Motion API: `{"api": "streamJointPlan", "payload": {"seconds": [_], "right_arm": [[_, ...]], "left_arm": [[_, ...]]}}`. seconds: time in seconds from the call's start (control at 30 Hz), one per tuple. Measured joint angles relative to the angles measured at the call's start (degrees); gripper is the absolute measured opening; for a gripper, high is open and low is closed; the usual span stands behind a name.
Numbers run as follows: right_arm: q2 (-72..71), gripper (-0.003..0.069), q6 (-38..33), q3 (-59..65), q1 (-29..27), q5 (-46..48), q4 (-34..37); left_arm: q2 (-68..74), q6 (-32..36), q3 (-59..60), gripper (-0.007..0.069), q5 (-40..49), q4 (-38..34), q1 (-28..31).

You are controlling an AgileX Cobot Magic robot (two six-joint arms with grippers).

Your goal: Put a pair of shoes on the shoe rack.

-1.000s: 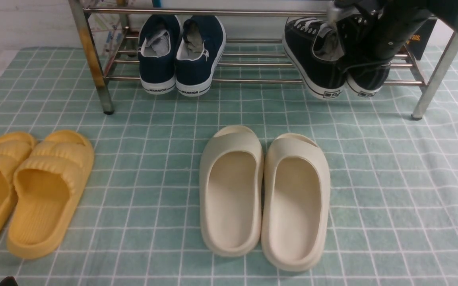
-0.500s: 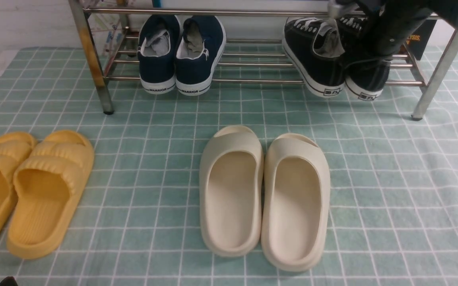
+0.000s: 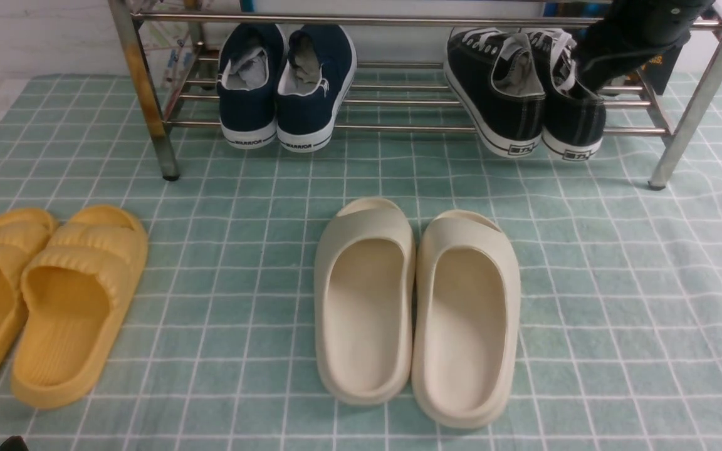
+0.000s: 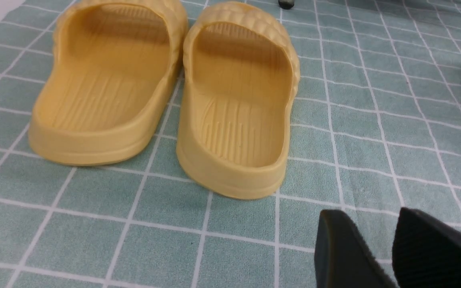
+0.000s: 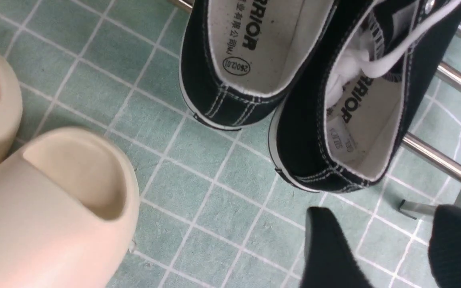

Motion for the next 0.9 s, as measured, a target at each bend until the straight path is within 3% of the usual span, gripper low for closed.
{"api": "streamJointPlan", "payload": {"seconds": [0.07, 0.1, 0.17, 0.3, 0.43, 0.63, 0.9], "right_arm": [[-2.6, 0.0254, 1.5, 0.9, 0.0, 0.1, -0.5], [-2.9, 0.0246, 1.7, 0.9, 0.0, 0.1, -0.5], [-6.9, 0.0137, 4.1, 2.0, 0.0, 0.3, -0.1], [-16.0, 0.0004, 5.0, 7.4, 0.0, 0.3, 4.4], [-24.3, -0.0005, 4.9, 15.0, 0.0, 0.4, 7.9], [-43.7, -0.0005, 4.8, 36.3, 0.0, -2.3, 8.8], [-74.2, -0.0003, 5.0, 65.6, 0.0, -21.0, 8.9]], "left_arm": [[0.0, 0.0, 0.0, 0.0218, 0.0, 0.0, 0.0], [0.0, 0.0, 0.0, 0.0218, 0.0, 0.0, 0.0], [0.0, 0.0, 0.0, 0.0218, 0.0, 0.0, 0.0], [0.0, 0.0, 0.0, 0.0218, 0.0, 0.0, 0.0], [0.0, 0.0, 0.0, 0.0218, 0.0, 0.0, 0.0], [0.0, 0.0, 0.0, 0.0218, 0.0, 0.0, 0.0], [0.0, 0.0, 0.0, 0.0218, 0.0, 0.0, 0.0]]}}
